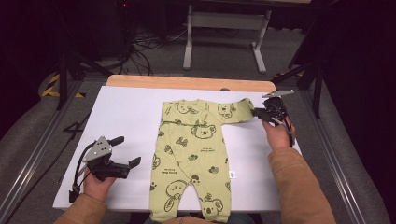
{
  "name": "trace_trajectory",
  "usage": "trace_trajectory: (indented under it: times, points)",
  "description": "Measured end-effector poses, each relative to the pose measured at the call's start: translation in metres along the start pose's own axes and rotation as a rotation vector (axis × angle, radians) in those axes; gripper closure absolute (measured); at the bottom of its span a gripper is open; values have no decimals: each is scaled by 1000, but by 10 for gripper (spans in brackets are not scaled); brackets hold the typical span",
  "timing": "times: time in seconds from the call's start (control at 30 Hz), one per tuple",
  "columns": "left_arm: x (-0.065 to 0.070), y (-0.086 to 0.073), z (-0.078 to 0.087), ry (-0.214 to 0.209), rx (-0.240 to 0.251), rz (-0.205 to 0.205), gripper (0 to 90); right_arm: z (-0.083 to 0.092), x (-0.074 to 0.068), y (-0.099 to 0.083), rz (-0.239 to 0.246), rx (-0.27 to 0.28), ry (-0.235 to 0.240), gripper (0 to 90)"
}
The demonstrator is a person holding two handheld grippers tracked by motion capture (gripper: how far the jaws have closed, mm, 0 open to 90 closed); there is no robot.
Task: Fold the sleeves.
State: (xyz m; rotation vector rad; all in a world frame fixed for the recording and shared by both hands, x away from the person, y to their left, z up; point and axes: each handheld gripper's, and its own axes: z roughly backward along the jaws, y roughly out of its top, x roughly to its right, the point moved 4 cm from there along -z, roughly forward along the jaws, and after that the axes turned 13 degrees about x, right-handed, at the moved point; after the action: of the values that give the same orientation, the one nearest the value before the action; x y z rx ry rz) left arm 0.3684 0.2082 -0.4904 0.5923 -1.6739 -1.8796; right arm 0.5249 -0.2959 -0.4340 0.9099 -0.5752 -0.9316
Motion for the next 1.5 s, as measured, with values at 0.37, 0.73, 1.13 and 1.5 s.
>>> trace_trajectory:
  times: [0.37, 0.73, 1.13, 1.5]
  points:
    - [0, 2, 1, 34, 30, -2, 17, -1, -21, 27, 17, 63, 54, 828]
    - [-1, 5, 9, 66, 74, -23, 1, -13, -59, 55, 49, 101, 145, 832]
    - [2, 7, 23, 114, 146, -54, 0, -34, -95, 79, 78, 110, 225, 833]
    - [1, 6, 28, 127, 169, -59, 0, -60, -127, 87, 99, 92, 271, 834]
